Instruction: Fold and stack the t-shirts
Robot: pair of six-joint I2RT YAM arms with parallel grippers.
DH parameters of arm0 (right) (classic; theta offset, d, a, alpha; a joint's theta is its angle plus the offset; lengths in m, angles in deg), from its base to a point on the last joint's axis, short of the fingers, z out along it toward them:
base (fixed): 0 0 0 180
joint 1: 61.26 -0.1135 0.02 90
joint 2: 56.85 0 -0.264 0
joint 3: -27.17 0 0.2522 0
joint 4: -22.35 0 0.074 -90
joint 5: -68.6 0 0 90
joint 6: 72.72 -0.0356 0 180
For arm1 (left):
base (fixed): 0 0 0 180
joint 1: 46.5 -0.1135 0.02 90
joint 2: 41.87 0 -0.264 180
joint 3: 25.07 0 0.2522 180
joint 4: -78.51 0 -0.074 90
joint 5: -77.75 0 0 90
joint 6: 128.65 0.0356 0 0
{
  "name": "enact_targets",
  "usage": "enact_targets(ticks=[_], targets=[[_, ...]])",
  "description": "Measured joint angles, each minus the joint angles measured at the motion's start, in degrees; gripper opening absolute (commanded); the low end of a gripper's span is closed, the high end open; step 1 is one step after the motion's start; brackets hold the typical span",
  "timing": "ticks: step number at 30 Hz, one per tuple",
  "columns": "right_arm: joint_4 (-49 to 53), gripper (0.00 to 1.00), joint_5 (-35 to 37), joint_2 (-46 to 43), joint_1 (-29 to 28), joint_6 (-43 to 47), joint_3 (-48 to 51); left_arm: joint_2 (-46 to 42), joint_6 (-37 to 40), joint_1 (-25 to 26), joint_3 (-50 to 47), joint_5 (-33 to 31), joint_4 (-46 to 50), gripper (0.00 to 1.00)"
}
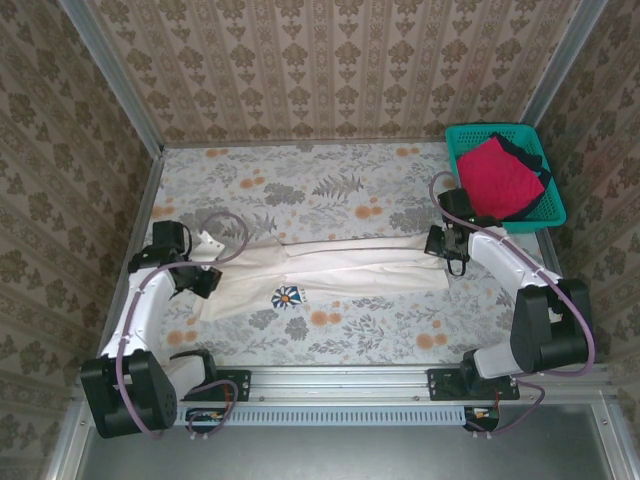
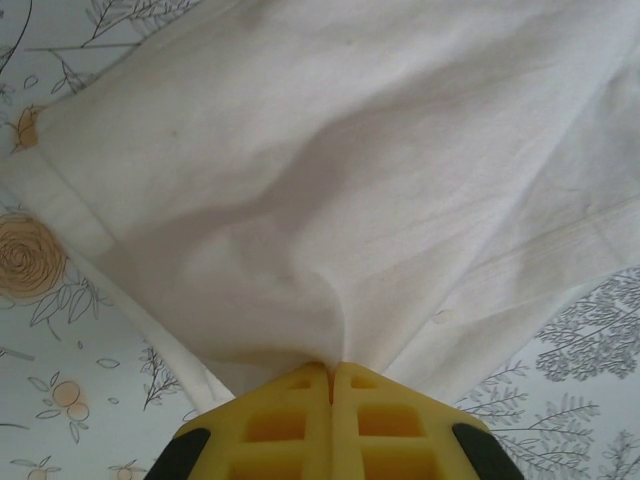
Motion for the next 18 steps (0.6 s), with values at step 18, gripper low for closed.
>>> enact_targets(ticks=[18], targets=[[2.84, 0.00, 0.02, -3.96, 0.00, -1.40, 0.13, -4.55, -1.11, -3.98, -1.81, 0.31, -0.85, 0.00]])
